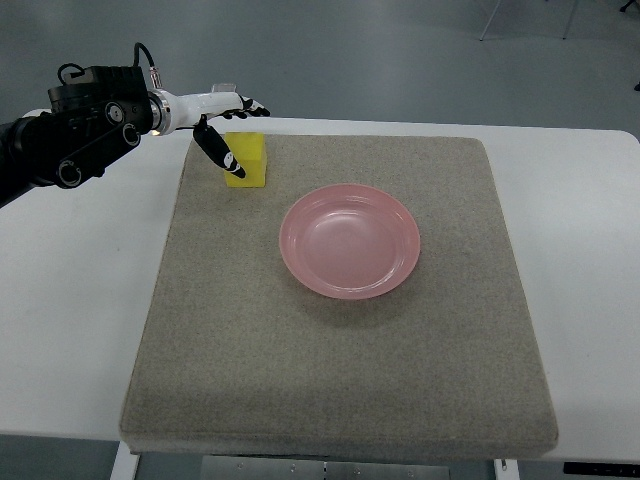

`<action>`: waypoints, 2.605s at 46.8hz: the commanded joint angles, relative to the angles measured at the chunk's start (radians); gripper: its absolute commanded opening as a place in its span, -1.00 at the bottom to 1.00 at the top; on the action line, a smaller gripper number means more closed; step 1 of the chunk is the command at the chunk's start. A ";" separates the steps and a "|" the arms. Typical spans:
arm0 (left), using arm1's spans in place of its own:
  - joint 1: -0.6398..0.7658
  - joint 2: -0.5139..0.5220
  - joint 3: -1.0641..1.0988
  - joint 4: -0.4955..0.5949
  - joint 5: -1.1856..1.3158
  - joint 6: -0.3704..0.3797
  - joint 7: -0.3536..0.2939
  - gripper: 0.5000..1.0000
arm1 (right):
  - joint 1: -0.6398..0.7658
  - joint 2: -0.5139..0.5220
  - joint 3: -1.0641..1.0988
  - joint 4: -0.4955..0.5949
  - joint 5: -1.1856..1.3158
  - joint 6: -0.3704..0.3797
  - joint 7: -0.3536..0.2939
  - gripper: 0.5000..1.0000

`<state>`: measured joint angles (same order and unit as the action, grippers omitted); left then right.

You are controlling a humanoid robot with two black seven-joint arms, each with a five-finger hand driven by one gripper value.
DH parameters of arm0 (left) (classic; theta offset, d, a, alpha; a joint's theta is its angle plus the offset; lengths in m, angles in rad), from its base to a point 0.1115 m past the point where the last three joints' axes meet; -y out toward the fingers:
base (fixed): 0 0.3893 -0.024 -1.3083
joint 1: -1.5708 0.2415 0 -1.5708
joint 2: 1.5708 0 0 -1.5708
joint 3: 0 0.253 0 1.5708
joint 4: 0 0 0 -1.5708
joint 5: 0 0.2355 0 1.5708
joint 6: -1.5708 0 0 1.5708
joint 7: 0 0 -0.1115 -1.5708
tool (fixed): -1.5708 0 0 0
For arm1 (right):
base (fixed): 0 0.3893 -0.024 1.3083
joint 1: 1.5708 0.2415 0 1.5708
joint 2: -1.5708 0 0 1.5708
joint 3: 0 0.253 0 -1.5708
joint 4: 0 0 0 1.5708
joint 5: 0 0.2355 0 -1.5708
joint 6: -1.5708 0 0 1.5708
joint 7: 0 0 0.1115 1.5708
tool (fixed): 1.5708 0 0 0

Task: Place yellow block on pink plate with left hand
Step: 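Reach the left hand down to the yellow cube and close fingers around it, then carry the yellow cube over the pink plate and lower it in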

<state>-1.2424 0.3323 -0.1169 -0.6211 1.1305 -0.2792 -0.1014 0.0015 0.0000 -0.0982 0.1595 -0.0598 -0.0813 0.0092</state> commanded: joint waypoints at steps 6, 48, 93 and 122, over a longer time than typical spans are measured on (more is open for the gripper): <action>0.004 -0.024 0.077 0.015 0.008 0.072 0.000 0.88 | 0.000 0.000 0.000 0.000 0.000 0.000 0.000 0.69; -0.006 -0.036 0.145 0.041 0.018 0.161 0.000 -0.82 | 0.000 0.000 0.000 0.000 0.000 0.000 0.000 0.69; 0.004 0.025 0.092 -0.543 0.198 0.166 0.000 -0.21 | 0.000 0.000 0.000 0.000 0.000 0.000 0.000 0.69; 0.001 0.089 -0.033 -0.529 0.002 0.161 0.002 0.98 | 0.000 0.000 0.000 0.000 0.000 0.000 0.000 0.69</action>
<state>-1.2418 0.4107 -0.1455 -1.1558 1.2275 -0.1180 -0.1010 0.0016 0.0000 -0.0981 0.1595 -0.0598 -0.0813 0.0092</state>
